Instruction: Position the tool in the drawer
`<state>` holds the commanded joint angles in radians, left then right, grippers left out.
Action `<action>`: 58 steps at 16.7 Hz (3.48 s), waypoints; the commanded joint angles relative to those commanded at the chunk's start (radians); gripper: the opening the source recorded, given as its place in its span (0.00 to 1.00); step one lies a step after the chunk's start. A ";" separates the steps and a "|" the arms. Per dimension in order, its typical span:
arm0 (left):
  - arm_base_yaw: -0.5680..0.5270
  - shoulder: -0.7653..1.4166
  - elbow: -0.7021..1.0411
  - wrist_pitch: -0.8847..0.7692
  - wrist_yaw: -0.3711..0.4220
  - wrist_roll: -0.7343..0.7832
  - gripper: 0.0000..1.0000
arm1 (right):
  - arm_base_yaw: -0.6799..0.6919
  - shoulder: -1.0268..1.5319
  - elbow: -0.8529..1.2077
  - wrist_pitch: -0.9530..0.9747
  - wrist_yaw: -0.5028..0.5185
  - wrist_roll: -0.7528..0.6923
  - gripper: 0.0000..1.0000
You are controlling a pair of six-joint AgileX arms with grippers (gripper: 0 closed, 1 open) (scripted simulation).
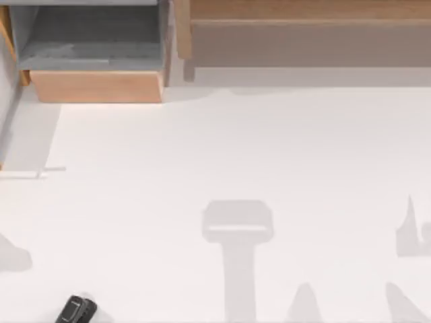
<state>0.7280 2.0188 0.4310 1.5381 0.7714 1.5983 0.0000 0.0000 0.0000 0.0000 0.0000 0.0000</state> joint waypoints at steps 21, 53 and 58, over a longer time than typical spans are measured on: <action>-0.273 -0.515 0.025 -1.293 -0.227 -0.497 1.00 | 0.000 0.000 0.000 0.000 0.000 0.000 1.00; -1.210 -1.030 0.136 -2.506 -0.757 -1.598 1.00 | 0.000 0.000 0.000 0.000 0.000 0.000 1.00; -1.260 -1.069 0.139 -2.531 -0.791 -1.699 1.00 | 0.000 0.000 0.000 0.000 0.000 0.000 1.00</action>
<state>-0.5324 0.9494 0.5702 -0.9931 -0.0200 -0.1006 0.0000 0.0000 0.0000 0.0000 0.0000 0.0000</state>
